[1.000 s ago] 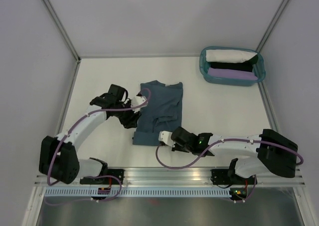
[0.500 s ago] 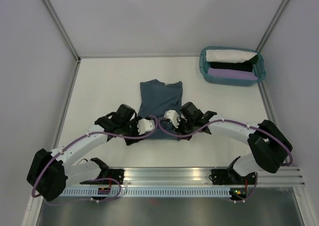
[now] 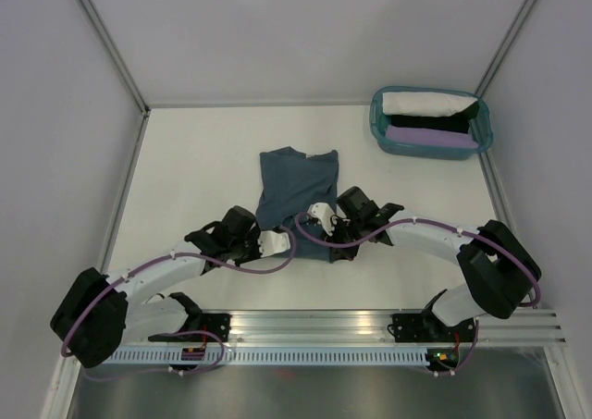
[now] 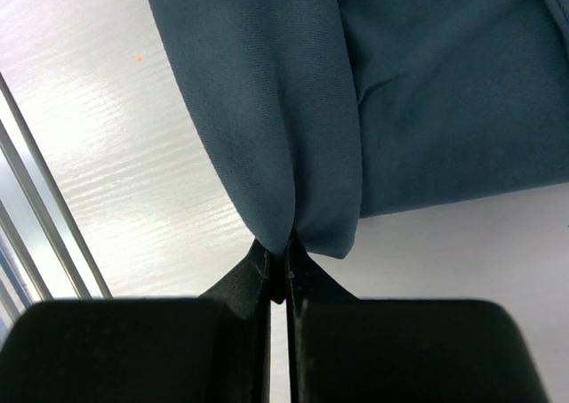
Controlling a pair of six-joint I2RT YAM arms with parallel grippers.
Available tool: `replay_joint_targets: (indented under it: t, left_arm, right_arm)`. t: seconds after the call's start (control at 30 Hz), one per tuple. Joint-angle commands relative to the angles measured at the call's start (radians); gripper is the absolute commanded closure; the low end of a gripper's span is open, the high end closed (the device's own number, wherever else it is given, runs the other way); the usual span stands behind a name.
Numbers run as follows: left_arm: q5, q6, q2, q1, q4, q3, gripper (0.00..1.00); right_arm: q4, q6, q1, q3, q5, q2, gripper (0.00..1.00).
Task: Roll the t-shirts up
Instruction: Roll the tshirt
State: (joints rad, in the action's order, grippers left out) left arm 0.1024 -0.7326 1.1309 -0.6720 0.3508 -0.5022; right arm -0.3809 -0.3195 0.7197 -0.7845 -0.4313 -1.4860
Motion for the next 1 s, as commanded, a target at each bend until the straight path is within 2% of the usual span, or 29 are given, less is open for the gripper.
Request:
replay_joint_targets:
  t: [0.0,0.03,0.27,0.37,0.5,0.57,0.6,0.63,0.8,0.97]
  left_arm:
    - [-0.029,-0.016,0.001,-0.005,-0.081,-0.005,0.87]
    - [-0.030,-0.019,-0.009,-0.005,-0.015,-0.021,0.97]
    - [0.173,-0.099,-0.072,0.038,0.454,-0.160,0.98]
    - [0.267,-0.155,-0.077,0.074,0.565,-0.177,0.98]
    - [0.315,-0.223,0.004,0.150,0.579,-0.200,0.98]
    - [0.351,-0.244,0.055,0.193,0.579,-0.225,0.98]
    - [0.362,-0.264,0.102,0.233,0.579,-0.249,0.98]
    - [0.370,-0.275,0.131,0.251,0.576,-0.262,0.98]
    - [0.424,-0.280,0.285,0.301,0.560,-0.332,0.97]
    - [0.447,-0.295,0.363,0.311,0.574,-0.361,0.96]
  right_arm:
    - [0.014,0.039,-0.005,-0.016,-0.059,0.024,1.00]
    - [0.008,0.055,-0.005,-0.018,-0.067,0.027,1.00]
    - [0.036,0.218,0.001,0.004,-0.231,0.078,1.00]
    - [0.043,0.221,0.001,0.007,-0.303,0.064,1.00]
    - [0.021,0.200,-0.002,-0.022,-0.305,-0.020,0.96]
    - [0.002,0.192,-0.009,-0.054,-0.279,-0.088,0.88]
    - [-0.007,0.197,-0.020,-0.062,-0.259,-0.106,0.79]
    - [0.003,0.212,-0.029,-0.067,-0.230,-0.121,0.75]
    - [0.132,0.280,-0.104,-0.010,-0.205,-0.086,0.59]
    - [0.109,0.266,-0.105,0.017,-0.161,0.024,0.53]
